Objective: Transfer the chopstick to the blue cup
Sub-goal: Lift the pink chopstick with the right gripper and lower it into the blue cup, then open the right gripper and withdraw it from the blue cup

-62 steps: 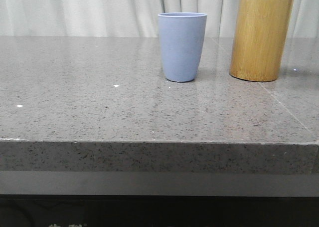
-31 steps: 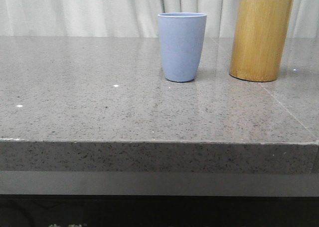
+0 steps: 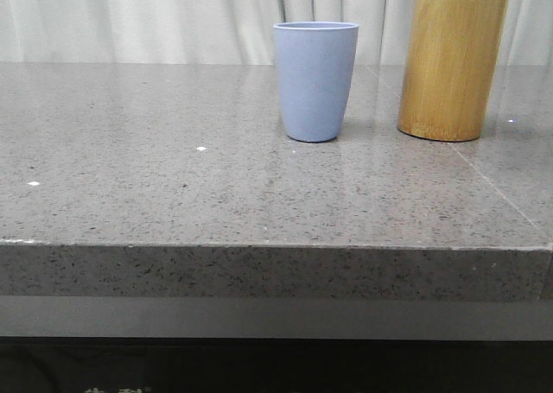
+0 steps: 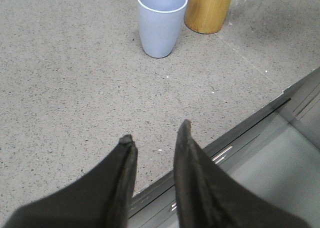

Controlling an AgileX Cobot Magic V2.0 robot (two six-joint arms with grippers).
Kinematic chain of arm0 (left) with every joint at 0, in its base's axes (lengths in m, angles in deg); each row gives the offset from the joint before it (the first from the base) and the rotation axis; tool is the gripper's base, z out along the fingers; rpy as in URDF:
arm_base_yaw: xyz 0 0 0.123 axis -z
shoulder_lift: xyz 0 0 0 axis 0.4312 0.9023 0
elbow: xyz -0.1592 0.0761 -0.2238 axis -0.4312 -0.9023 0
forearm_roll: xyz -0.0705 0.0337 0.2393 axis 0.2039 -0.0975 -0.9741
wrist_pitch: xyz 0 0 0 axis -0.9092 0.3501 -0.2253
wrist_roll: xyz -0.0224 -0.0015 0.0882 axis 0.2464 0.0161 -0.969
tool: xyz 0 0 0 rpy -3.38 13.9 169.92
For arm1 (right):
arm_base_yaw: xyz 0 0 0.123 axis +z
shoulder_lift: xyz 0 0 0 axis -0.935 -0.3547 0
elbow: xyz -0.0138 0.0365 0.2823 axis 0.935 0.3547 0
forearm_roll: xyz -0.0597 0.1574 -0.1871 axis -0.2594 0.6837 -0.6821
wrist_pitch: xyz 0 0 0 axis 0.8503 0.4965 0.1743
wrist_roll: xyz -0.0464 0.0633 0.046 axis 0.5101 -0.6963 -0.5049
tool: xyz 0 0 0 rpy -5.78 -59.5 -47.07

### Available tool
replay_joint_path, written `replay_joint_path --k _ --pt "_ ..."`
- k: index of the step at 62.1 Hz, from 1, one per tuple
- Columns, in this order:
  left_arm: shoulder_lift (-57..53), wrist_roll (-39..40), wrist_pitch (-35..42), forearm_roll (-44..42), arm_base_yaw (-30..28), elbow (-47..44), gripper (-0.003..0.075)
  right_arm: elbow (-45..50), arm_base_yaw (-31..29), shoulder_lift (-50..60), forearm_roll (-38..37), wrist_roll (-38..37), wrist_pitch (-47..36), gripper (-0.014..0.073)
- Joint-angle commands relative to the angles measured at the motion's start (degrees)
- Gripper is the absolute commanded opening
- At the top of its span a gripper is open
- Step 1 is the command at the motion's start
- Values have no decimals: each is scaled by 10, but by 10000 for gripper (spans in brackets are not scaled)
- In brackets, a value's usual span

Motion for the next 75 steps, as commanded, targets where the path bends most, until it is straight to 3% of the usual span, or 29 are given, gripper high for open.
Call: replay_joint_path --k 1,12,34,42,54,75 --pt "-2 6 43 8 3 14 163 -17 32 -2 5 -1 -46 -60" --pt "-2 6 43 8 3 14 134 -17 62 -39 -13 -1 -55 -60" --pt "-2 6 43 8 3 14 135 -17 64 -106 -13 -1 -77 -48" --pt "-2 6 43 8 3 14 135 -17 64 -126 -12 -1 -76 71" --pt "-2 6 43 8 3 14 135 -17 64 -138 -11 -1 -80 367" --pt "-2 6 43 8 3 14 135 -37 61 -114 -37 -21 -55 384"
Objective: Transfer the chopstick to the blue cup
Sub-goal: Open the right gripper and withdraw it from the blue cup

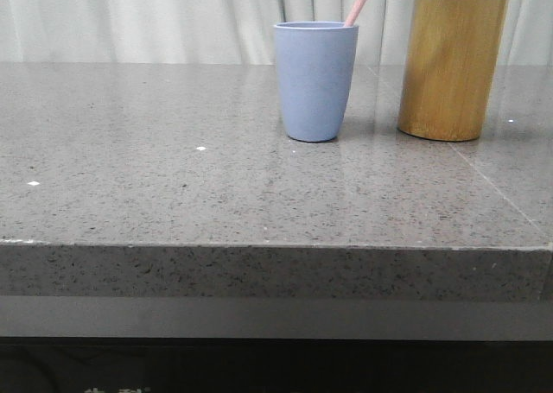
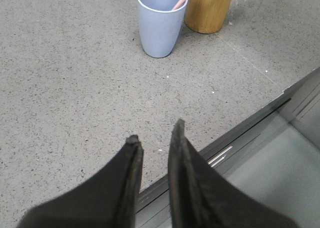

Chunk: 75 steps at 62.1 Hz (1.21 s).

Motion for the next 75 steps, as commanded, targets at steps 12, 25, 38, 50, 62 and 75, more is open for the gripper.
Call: replay_joint_path --k 12,25,38,50,62,75 --pt "-2 6 43 8 3 14 135 8 -16 137 -111 -104 0 381" --pt "-2 6 43 8 3 14 135 131 -16 283 -182 -150 -9 381" --pt "-2 6 43 8 3 14 135 266 -16 410 -183 -183 -34 381" --pt "-2 6 43 8 3 14 135 388 -16 514 -168 -184 -69 381" --pt "-2 6 43 8 3 14 135 488 -16 598 -149 -184 -103 381" --pt "-2 6 43 8 3 14 135 542 -16 649 -145 -184 -136 377"
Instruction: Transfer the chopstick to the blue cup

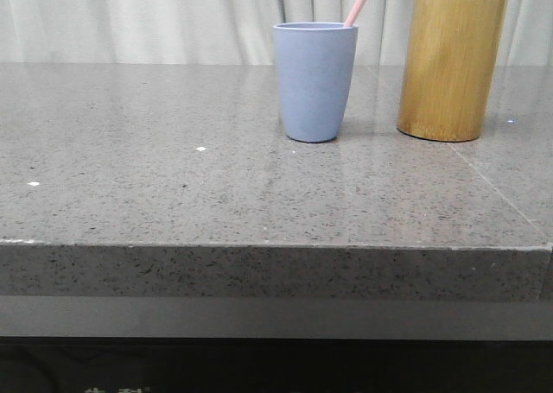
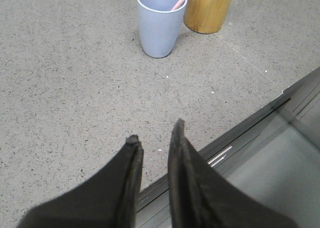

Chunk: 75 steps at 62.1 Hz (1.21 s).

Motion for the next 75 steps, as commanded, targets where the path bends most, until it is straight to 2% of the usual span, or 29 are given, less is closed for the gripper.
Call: replay_joint_path --k 1,7,14,18,20,59,65,75 --pt "-2 6 43 8 3 14 135 0 -2 13 7 -1 -58 368" --pt "-2 6 43 8 3 14 123 1 -2 14 9 -1 -56 257" --pt "-2 6 43 8 3 14 34 1 -2 14 17 -1 -56 50" --pt "-2 6 43 8 3 14 -20 1 -2 14 18 -1 -57 -42" --pt "-2 6 43 8 3 14 -19 1 -2 14 18 -1 -58 -73" --pt "-6 6 54 12 4 6 -19 1 -2 14 19 -1 -52 -68" --pt "-44 6 115 25 -42 -41 -19 1 -2 14 19 -1 -52 -68" --pt "-167 5 308 28 -155 -198 -19 1 -2 14 19 -1 -52 -68"
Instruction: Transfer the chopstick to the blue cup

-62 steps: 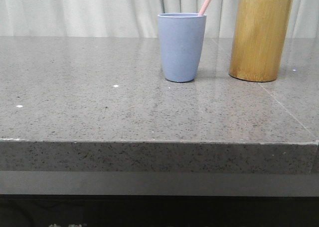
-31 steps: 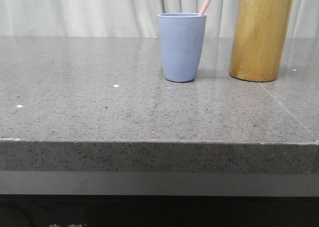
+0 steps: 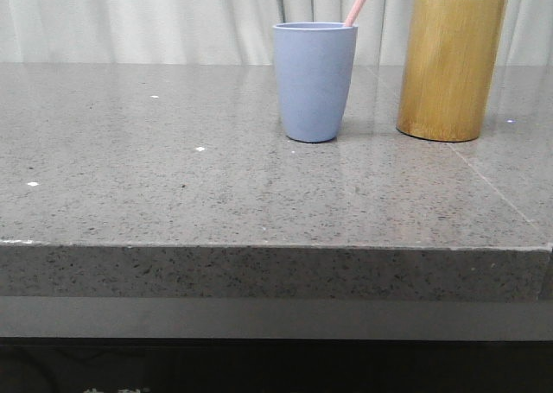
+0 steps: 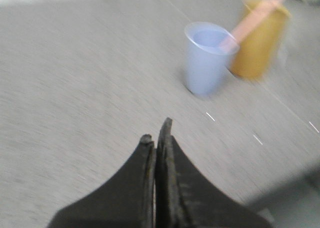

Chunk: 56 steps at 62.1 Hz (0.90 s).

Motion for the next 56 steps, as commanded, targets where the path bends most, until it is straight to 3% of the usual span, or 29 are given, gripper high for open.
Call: replay_joint_path --k 1,12,23,56 --pt "-75 5 154 12 -54 -74 -19 -12 -2 -2 6 0 -38 -68" --pt "-243 5 317 12 -127 -271 -19 -12 -2 -2 6 0 -38 -68" --pt "-322 5 377 24 -155 -386 -19 -12 -2 -2 6 0 -38 -68" --pt "-326 50 358 -32 -178 -409 -19 -12 -2 -5 6 0 -39 -68"
